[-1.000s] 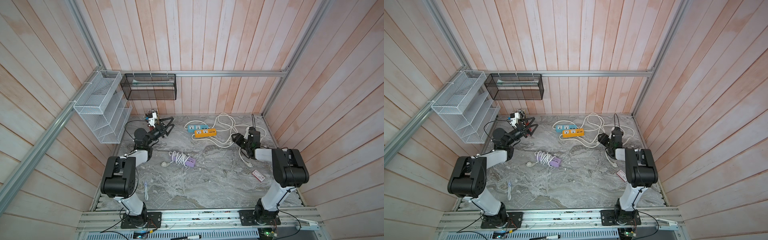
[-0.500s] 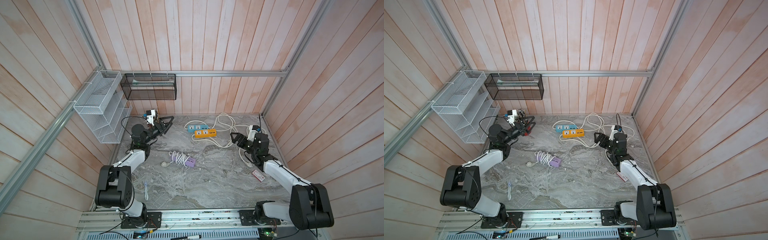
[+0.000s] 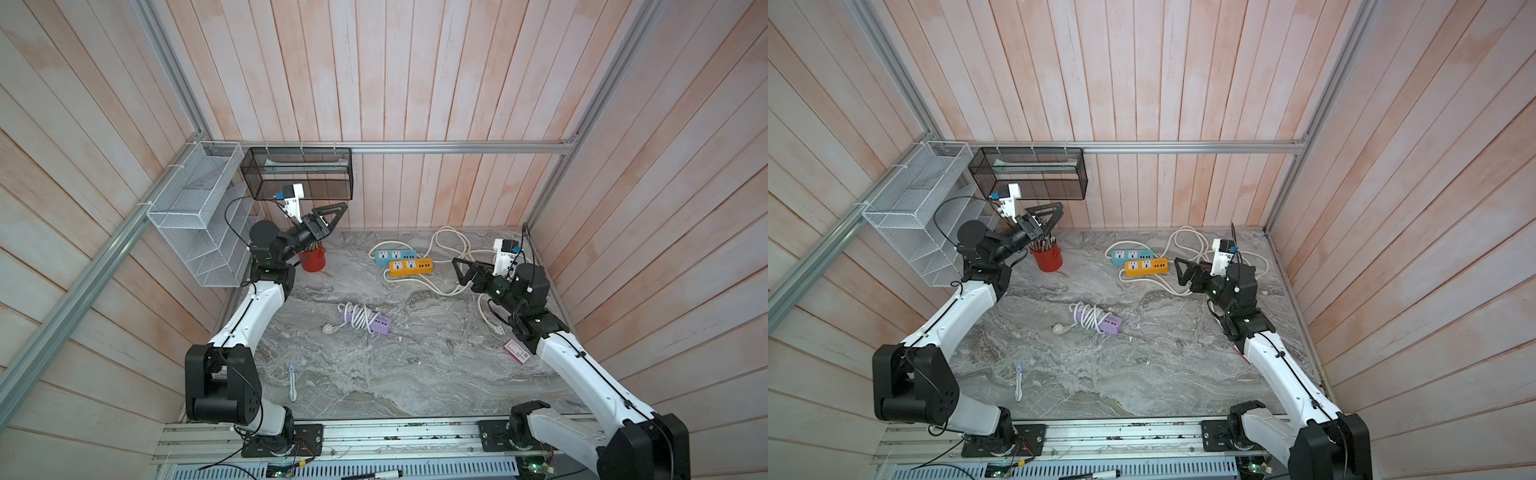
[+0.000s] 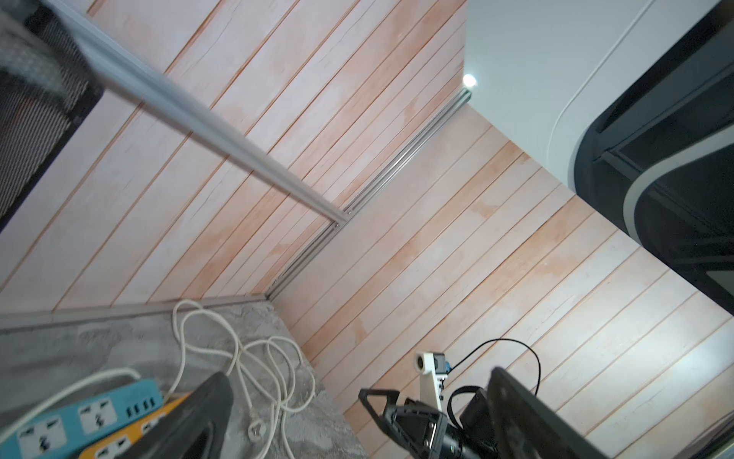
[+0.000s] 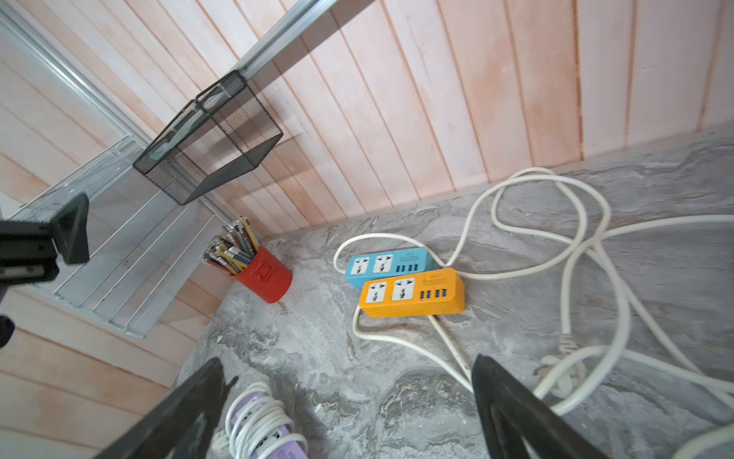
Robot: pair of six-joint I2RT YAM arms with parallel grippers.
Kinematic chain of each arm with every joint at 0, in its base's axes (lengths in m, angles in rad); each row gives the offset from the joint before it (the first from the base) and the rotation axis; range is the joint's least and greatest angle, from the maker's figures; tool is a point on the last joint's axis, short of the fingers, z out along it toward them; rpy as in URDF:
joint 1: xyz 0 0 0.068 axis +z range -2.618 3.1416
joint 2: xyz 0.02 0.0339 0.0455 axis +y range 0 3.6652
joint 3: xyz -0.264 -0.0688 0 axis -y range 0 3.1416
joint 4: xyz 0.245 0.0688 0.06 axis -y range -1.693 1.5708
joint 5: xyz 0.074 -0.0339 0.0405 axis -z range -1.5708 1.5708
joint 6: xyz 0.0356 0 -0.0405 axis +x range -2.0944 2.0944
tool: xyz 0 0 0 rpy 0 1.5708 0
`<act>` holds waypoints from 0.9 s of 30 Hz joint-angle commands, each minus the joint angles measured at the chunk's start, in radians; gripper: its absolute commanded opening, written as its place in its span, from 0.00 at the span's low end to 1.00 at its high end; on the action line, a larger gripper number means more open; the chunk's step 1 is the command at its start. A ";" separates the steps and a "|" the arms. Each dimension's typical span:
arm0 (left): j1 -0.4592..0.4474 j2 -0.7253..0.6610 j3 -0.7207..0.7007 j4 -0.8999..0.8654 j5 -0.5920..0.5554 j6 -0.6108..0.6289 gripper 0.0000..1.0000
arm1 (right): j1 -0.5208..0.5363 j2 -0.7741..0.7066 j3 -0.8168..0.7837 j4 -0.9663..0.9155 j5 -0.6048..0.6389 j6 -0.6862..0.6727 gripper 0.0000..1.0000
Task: Unwrap the cord wrapped around the power strip
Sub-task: Pick up the power strip from the center of the board.
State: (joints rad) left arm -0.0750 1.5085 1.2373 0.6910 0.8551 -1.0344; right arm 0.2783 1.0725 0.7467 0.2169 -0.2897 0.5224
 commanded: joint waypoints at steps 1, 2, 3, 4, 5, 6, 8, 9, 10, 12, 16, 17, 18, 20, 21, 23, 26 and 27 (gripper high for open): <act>-0.016 0.027 0.060 0.001 0.002 0.103 1.00 | 0.046 0.013 0.008 0.003 -0.021 -0.027 0.99; -0.014 0.033 0.052 0.007 -0.002 0.113 1.00 | 0.063 0.025 0.010 0.004 -0.018 -0.036 0.99; -0.013 0.033 0.030 0.026 -0.010 0.117 1.00 | 0.073 0.035 0.012 0.008 -0.019 -0.040 0.99; -0.012 0.029 -0.006 0.073 -0.012 0.117 1.00 | 0.084 0.050 0.017 0.014 -0.028 -0.041 0.99; -0.013 0.024 -0.039 0.101 -0.010 0.121 1.00 | 0.092 0.067 0.030 0.011 -0.043 -0.041 0.99; -0.010 0.019 -0.057 0.102 -0.008 0.123 1.00 | 0.099 0.084 0.044 0.003 -0.056 -0.038 0.99; -0.007 -0.002 -0.080 0.085 0.005 0.161 1.00 | 0.119 0.124 0.072 -0.013 -0.099 -0.031 0.99; -0.008 -0.020 -0.082 0.047 -0.004 0.204 1.00 | 0.125 0.140 0.078 -0.016 -0.116 -0.019 0.99; -0.009 -0.039 -0.076 -0.009 -0.011 0.266 1.00 | 0.134 0.158 0.077 -0.008 -0.137 0.003 0.99; -0.007 -0.063 -0.054 -0.099 -0.011 0.358 1.00 | 0.157 0.193 0.067 0.017 -0.175 0.049 0.99; 0.002 -0.082 -0.033 -0.199 -0.016 0.452 1.00 | 0.264 0.260 0.060 0.016 -0.144 0.066 0.99; 0.009 -0.074 -0.033 -0.187 -0.008 0.436 1.00 | 0.280 0.279 0.063 0.008 -0.133 0.062 0.99; 0.017 -0.061 -0.028 -0.180 0.002 0.420 1.00 | 0.284 0.299 0.067 -0.001 -0.131 0.065 0.98; 0.035 -0.026 -0.008 -0.180 0.038 0.390 1.00 | 0.284 0.356 0.077 -0.013 -0.163 0.086 0.98; 0.041 -0.012 0.001 -0.191 0.047 0.389 1.00 | 0.287 0.377 0.079 -0.011 -0.182 0.092 0.99; 0.049 0.012 0.032 -0.259 0.052 0.429 1.00 | 0.304 0.413 0.073 0.011 -0.196 0.111 0.99; 0.069 0.039 0.065 -0.326 0.057 0.451 1.00 | 0.353 0.440 0.093 -0.069 -0.102 0.040 0.99; 0.077 0.042 0.058 -0.310 0.060 0.439 1.00 | 0.363 0.448 0.099 -0.099 -0.065 0.020 0.99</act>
State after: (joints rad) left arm -0.0143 1.5311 1.2778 0.4393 0.8860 -0.6239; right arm 0.6075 1.5108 0.8074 0.1898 -0.4221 0.5907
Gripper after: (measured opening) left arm 0.997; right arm 0.985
